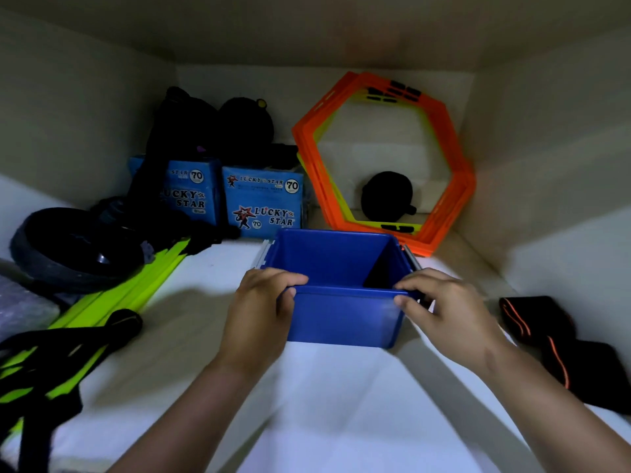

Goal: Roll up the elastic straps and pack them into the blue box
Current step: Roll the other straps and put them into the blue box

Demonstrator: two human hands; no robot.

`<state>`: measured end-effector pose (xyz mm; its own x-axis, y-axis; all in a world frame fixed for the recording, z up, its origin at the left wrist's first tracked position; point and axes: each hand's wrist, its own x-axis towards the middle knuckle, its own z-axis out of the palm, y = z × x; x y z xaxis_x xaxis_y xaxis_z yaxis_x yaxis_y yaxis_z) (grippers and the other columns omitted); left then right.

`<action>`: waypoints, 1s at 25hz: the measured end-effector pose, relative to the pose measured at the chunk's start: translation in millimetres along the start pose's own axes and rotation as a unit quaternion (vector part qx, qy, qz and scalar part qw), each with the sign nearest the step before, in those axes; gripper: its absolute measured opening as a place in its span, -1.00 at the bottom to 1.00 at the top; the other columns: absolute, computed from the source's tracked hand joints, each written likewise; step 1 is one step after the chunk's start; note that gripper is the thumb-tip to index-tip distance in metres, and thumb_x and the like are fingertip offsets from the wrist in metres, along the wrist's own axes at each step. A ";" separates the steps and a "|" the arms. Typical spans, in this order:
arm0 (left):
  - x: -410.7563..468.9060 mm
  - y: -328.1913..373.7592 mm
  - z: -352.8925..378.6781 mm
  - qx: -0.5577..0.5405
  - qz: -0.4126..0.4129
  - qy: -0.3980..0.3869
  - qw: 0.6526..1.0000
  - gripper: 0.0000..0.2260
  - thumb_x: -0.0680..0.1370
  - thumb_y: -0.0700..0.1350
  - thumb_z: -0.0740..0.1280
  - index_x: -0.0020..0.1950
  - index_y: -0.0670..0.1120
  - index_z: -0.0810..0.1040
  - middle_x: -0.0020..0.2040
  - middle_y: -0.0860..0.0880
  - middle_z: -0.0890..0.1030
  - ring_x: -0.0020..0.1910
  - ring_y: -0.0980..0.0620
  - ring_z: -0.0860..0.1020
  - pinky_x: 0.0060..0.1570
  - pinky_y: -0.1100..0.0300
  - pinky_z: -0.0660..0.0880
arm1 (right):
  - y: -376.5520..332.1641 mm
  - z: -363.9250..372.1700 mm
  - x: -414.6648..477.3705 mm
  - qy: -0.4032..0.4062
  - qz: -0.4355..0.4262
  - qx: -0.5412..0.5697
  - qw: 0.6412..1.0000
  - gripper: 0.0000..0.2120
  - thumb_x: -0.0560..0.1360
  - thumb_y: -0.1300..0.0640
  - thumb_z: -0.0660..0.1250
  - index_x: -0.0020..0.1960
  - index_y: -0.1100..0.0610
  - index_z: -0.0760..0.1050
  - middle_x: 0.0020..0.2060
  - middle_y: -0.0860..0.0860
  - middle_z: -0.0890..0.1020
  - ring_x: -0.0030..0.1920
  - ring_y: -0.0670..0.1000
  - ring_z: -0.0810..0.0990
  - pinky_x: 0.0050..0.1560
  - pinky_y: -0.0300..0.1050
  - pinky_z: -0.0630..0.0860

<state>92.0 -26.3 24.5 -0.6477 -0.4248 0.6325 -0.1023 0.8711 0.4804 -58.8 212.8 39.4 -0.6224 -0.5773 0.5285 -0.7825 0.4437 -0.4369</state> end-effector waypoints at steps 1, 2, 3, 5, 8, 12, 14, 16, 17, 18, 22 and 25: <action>-6.3 4.7 0.3 -0.003 0.006 -0.002 1.000 -0.75 0.60 -0.23 0.31 0.14 0.04 0.69 0.07 0.10 0.69 0.14 0.08 0.52 0.10 0.42 0.30 | 1.9 -6.1 -8.1 0.002 -0.003 0.005 1.000 -0.88 0.50 0.11 0.44 -0.02 -0.09 0.66 -0.09 -0.26 0.63 -0.17 -0.10 0.61 -0.19 -0.31 0.46; -12.3 9.1 0.8 -0.006 0.012 -0.005 1.000 -0.76 0.60 -0.22 0.32 0.15 0.04 0.69 0.07 0.11 0.69 0.14 0.10 0.50 0.09 0.47 0.27 | 3.5 -12.1 -16.3 0.004 -0.005 0.012 1.000 -0.88 0.50 0.12 0.45 -0.02 -0.08 0.66 -0.08 -0.25 0.64 -0.16 -0.08 0.62 -0.22 -0.38 0.42; -18.6 13.8 0.6 -0.010 0.020 -0.007 1.000 -0.76 0.60 -0.22 0.33 0.16 0.05 0.68 0.08 0.12 0.68 0.13 0.14 0.48 0.08 0.53 0.25 | 4.8 -17.7 -24.3 0.005 -0.005 0.019 1.000 -0.88 0.50 0.13 0.45 -0.01 -0.07 0.67 -0.07 -0.25 0.65 -0.16 -0.07 0.63 -0.23 -0.40 0.40; -31.8 23.0 -1.4 -0.026 0.029 -0.009 0.999 -0.77 0.59 -0.21 0.35 0.16 0.05 0.68 0.07 0.15 0.66 0.11 0.20 0.43 0.12 0.61 0.23 | 6.8 -26.2 -37.3 0.007 0.000 0.029 1.000 -0.88 0.50 0.14 0.45 0.00 -0.05 0.68 -0.06 -0.24 0.66 -0.15 -0.06 0.64 -0.23 -0.42 0.40; -46.6 31.1 -5.7 -0.043 0.027 -0.006 0.999 -0.77 0.58 -0.21 0.37 0.15 0.05 0.68 0.06 0.16 0.65 0.13 0.20 0.45 0.13 0.62 0.26 | 7.9 -32.2 -50.2 0.007 0.002 0.029 1.000 -0.88 0.50 0.10 0.44 0.00 -0.07 0.67 -0.06 -0.23 0.65 -0.15 -0.05 0.64 -0.22 -0.41 0.40; -54.5 33.7 -9.8 -0.036 0.025 -0.009 0.999 -0.78 0.57 -0.20 0.39 0.15 0.04 0.69 0.08 0.14 0.66 0.16 0.13 0.51 0.15 0.57 0.28 | 3.7 -34.2 -60.6 0.014 -0.007 0.032 0.999 -0.89 0.49 0.07 0.44 0.01 -0.06 0.67 -0.07 -0.20 0.65 -0.18 -0.03 0.62 -0.20 -0.29 0.46; -55.8 36.4 -12.9 -0.043 0.018 -0.013 0.999 -0.78 0.57 -0.19 0.40 0.15 0.04 0.70 0.09 0.16 0.65 0.17 0.13 0.52 0.18 0.56 0.29 | 1.1 -34.7 -63.3 0.018 -0.009 0.029 0.999 -0.90 0.49 0.07 0.45 0.00 -0.06 0.67 -0.08 -0.19 0.64 -0.21 -0.04 0.60 -0.19 -0.19 0.50; -56.0 40.4 -15.6 -0.047 0.014 -0.009 0.999 -0.81 0.57 -0.11 0.38 0.14 0.05 0.69 0.08 0.21 0.62 0.19 0.17 0.51 0.33 0.44 0.28 | -2.1 -36.1 -64.1 0.022 -0.011 0.025 0.999 -0.89 0.48 0.07 0.47 0.00 -0.06 0.67 -0.09 -0.18 0.62 -0.21 -0.11 0.58 -0.19 -0.27 0.45; -55.6 42.9 -17.0 -0.052 0.008 -0.007 0.999 -0.80 0.55 -0.05 0.35 0.13 0.06 0.69 0.07 0.24 0.60 0.20 0.20 0.51 0.43 0.34 0.23 | -4.2 -37.0 -63.9 0.026 -0.011 0.020 0.999 -0.88 0.47 0.07 0.49 0.00 -0.05 0.67 -0.09 -0.18 0.60 -0.20 -0.17 0.57 -0.19 -0.35 0.41; -54.3 45.1 -18.1 -0.058 0.001 -0.007 0.998 -0.78 0.54 -0.01 0.32 0.12 0.06 0.69 0.05 0.27 0.59 0.21 0.21 0.51 0.49 0.29 0.15 | -6.5 -38.1 -63.0 0.031 -0.010 0.014 0.999 -0.86 0.46 0.05 0.49 0.02 -0.05 0.68 -0.10 -0.17 0.58 -0.19 -0.21 0.56 -0.20 -0.41 0.37; -42.3 56.6 -25.3 -0.069 -0.003 -0.018 0.997 -0.77 0.55 0.04 0.30 0.13 0.07 0.68 0.00 0.39 0.49 0.15 0.14 0.56 0.52 0.07 0.30 | -15.8 -44.0 -51.2 0.049 -0.007 0.013 0.999 -0.83 0.45 -0.04 0.47 0.03 -0.09 0.67 -0.12 -0.18 0.54 -0.20 -0.22 0.54 -0.25 -0.39 0.35; -27.0 74.6 -27.3 -0.070 -0.005 -0.026 0.997 -0.81 0.58 0.01 0.33 0.16 0.11 0.66 -0.03 0.35 0.49 0.13 0.15 0.52 0.28 0.11 0.47 | -19.5 -49.1 -40.3 0.066 -0.021 0.013 0.998 -0.80 0.44 -0.06 0.47 0.05 -0.06 0.67 -0.10 -0.22 0.53 -0.19 -0.21 0.53 -0.23 -0.30 0.39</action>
<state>122.4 43.5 59.9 -0.6855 -0.4178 0.5963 -0.0055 0.8220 0.5695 -19.3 261.1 62.4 -0.5867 -0.4993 0.6376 -0.8087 0.4020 -0.4293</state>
